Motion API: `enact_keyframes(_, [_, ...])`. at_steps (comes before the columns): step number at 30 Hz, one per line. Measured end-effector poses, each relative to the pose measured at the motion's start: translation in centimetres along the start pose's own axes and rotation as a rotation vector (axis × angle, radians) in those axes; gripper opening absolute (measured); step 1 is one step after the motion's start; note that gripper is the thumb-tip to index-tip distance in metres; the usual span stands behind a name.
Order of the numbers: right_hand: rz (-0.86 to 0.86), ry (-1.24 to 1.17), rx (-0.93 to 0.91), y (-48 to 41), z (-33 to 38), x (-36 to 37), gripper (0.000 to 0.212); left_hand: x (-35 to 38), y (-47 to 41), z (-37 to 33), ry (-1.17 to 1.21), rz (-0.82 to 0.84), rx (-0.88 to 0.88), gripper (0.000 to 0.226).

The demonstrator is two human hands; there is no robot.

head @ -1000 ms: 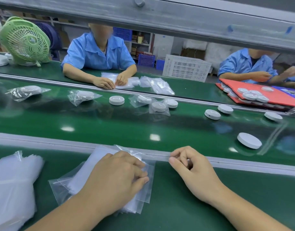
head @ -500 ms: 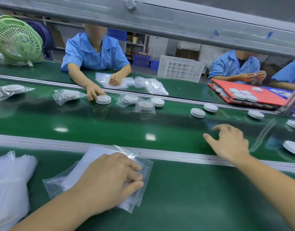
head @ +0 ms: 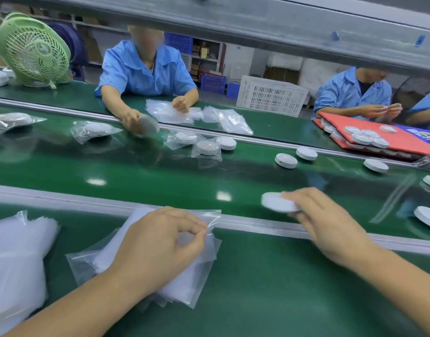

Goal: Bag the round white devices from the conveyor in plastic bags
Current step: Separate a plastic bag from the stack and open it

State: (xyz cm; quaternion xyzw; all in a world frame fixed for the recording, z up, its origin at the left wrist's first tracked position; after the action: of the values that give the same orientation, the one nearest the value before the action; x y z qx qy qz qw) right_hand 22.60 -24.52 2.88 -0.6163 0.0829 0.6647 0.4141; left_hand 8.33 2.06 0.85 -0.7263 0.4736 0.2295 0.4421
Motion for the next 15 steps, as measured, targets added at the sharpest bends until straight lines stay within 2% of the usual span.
enact_keyframes(1, [0.070, 0.000, -0.093, 0.3, 2.9, 0.6, 0.026, 0.1, 0.0, 0.2, 0.030, -0.008, -0.021, 0.021])
enact_keyframes(3, [0.160, -0.036, -0.244, 1.3, 6.9, 1.9, 0.033, 0.3, 0.1, 0.6, 0.095, -0.015, -0.061, 0.015])
enact_keyframes(5, [0.079, 0.055, -0.414, 2.3, 9.9, 1.9, 0.033, 0.3, 0.2, 0.6, 0.132, -0.017, -0.088, 0.016])
enact_keyframes(6, [-0.008, 0.132, -0.492, 2.7, 10.8, 1.7, 0.040, 0.3, 0.3, 0.5, 0.140, -0.015, -0.095, 0.018])
enact_keyframes(8, [-0.078, 0.161, -0.518, 2.8, 11.3, 1.6, 0.053, 0.1, 0.4, 0.0, 0.139, -0.023, -0.087, 0.021])
enact_keyframes(15, [-0.223, 0.086, -0.436, 2.6, 10.9, 2.0, 0.044, -0.6, 0.3, 0.1, 0.130, -0.050, -0.113, 0.023])
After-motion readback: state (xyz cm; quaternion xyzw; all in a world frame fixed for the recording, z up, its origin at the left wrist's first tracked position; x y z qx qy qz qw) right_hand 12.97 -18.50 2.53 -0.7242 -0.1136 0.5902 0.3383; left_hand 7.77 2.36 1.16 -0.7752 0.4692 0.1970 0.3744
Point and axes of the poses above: each hand's wrist, its own y-axis away from the middle knuckle, its own x-axis out of the palm, z = x × y, the point moved 7 cm from there along -y, towards the middle knuckle, and after that the axes turned 6 degrees about -y, right-handed, at the moved point
